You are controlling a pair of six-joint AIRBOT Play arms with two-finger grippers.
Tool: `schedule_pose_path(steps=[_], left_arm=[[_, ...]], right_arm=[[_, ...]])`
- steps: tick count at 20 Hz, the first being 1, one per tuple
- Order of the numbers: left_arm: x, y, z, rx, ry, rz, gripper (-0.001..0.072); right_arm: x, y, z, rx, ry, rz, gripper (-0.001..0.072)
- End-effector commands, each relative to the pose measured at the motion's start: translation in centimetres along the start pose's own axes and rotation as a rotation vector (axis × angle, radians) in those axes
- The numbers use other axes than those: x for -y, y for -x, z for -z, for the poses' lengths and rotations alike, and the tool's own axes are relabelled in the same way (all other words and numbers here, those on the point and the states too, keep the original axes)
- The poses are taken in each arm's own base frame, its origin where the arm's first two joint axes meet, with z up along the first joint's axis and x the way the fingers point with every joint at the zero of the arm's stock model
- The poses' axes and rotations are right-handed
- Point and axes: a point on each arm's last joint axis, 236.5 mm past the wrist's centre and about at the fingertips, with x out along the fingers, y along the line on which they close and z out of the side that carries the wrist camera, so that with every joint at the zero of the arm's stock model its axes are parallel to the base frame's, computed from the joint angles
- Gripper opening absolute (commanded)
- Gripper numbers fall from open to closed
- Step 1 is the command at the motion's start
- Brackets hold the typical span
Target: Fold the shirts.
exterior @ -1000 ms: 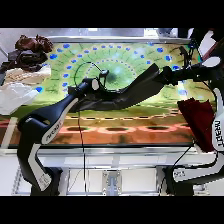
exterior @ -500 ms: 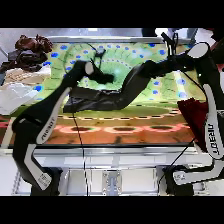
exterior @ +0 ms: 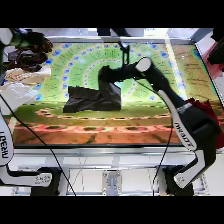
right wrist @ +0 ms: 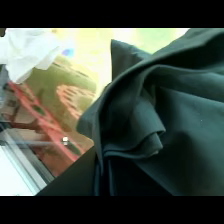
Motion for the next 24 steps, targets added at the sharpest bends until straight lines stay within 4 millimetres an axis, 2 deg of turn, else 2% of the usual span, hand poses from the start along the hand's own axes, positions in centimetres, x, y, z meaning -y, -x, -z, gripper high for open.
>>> schedule_pose_path(steps=[1,3,5,7,9,10,13,14,15,16,17,18,19,20,22,24], left_arm=[[-4.8,0.9,0.6,-0.016,0.042,-0.085,0.0008],[-5.2,0.6,0.9,-0.019,0.046,-0.090,0.0009],[-5.2,0.4,0.9,-0.017,0.044,-0.089,0.0008],[-5.1,0.3,0.9,-0.018,0.044,-0.089,0.0008],[-5.1,0.3,0.9,-0.020,0.044,-0.089,0.0008],[-5.1,0.3,0.9,-0.019,0.045,-0.088,0.0008],[-4.5,0.2,0.9,-0.019,0.049,-0.064,0.0009],[-4.3,0.2,0.9,-0.019,0.054,-0.054,0.0008],[-4.1,0.2,0.9,-0.018,0.057,-0.047,0.0008],[-4.1,0.2,0.9,-0.018,0.058,-0.045,0.0008],[-4.1,0.2,0.9,-0.018,0.059,-0.045,0.0008],[-4.1,0.2,0.9,-0.019,0.059,-0.045,0.0008],[-4.1,0.2,0.9,-0.019,0.059,-0.045,0.0008],[-4.1,0.2,1.0,-0.022,0.058,-0.045,0.0009],[-4.1,0.2,1.2,-0.031,0.049,-0.046,0.0009],[-4.1,0.2,1.2,-0.031,0.036,-0.046,0.0008]], right_arm=[[-1.8,-6.9,1.8,0.044,-0.088,-0.123,0.0031],[-3.0,-8.7,1.9,0.087,-0.111,-0.199,0.0049],[-3.6,-8.5,1.5,0.102,-0.088,-0.235,0.0471],[-1.7,-6.6,-0.2,0.106,-0.094,-0.233,0.0479],[2.0,-3.8,-1.6,0.081,-0.084,-0.202,0.0477],[5.2,-2.0,-1.4,0.028,-0.122,-0.156,0.0477],[16.4,3.1,1.9,-0.166,-0.234,0.129,0.0478],[18.7,4.3,2.7,-0.201,-0.247,0.201,0.0479],[20.1,4.9,3.3,-0.221,-0.251,0.238,0.0487],[20.8,5.0,3.6,-0.230,-0.262,0.247,0.0517],[21.3,4.5,3.9,-0.234,-0.279,0.243,0.0517],[21.6,3.7,4.5,-0.248,-0.301,0.227,0.0521],[21.7,2.6,5.4,-0.266,-0.335,0.202,0.0567],[21.8,1.6,6.0,-0.278,-0.362,0.171,0.0577],[21.0,-0.7,6.8,-0.282,-0.404,0.081,0.0600],[19.4,-2.6,7.2,-0.281,-0.426,-0.011,0.0600]])
